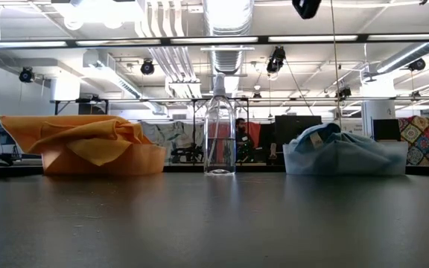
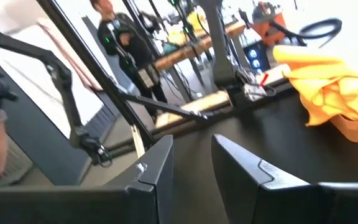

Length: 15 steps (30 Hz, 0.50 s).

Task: Sort microfiber towel by color & place in baskets
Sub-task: Return to Home Position

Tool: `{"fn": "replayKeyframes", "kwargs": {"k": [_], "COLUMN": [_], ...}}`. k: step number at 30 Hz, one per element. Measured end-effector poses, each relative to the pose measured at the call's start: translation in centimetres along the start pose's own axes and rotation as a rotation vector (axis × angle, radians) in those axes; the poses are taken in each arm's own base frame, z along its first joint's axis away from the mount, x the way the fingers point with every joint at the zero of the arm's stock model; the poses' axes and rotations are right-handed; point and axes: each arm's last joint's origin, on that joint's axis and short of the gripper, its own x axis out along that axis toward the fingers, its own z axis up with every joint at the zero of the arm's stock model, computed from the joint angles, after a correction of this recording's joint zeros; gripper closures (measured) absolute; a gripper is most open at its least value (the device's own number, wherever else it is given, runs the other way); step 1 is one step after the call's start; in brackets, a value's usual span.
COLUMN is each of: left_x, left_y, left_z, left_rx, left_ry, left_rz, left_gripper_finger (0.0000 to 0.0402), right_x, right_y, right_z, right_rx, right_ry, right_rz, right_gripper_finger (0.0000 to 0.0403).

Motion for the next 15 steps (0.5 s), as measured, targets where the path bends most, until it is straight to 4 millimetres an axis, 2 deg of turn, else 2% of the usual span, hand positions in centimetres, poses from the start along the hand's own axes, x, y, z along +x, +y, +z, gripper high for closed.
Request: {"fn": "replayKeyframes", "kwargs": {"k": [8,15], "left_x": [-0.9,-1.0], "left_y": [1.6,2.7], "left_z": [-2.5,-5.0], "left_rx": [-0.028,-0.016], "left_ry": [-0.085,-0.206], "left_rz": [-0.070,-0.206], "left_gripper_finger": [0.0269,0.0269], "right_x": [-2.5,-4.1], "right_y": [-0.8,-1.3], "right_z": [-2.5,-3.9], "right_rx": [-0.004,-0.024], "right_ry": [-0.157,-0.206], "right_rz": [0.081,0.091], "right_gripper_finger": [0.0304,0.0298]}}
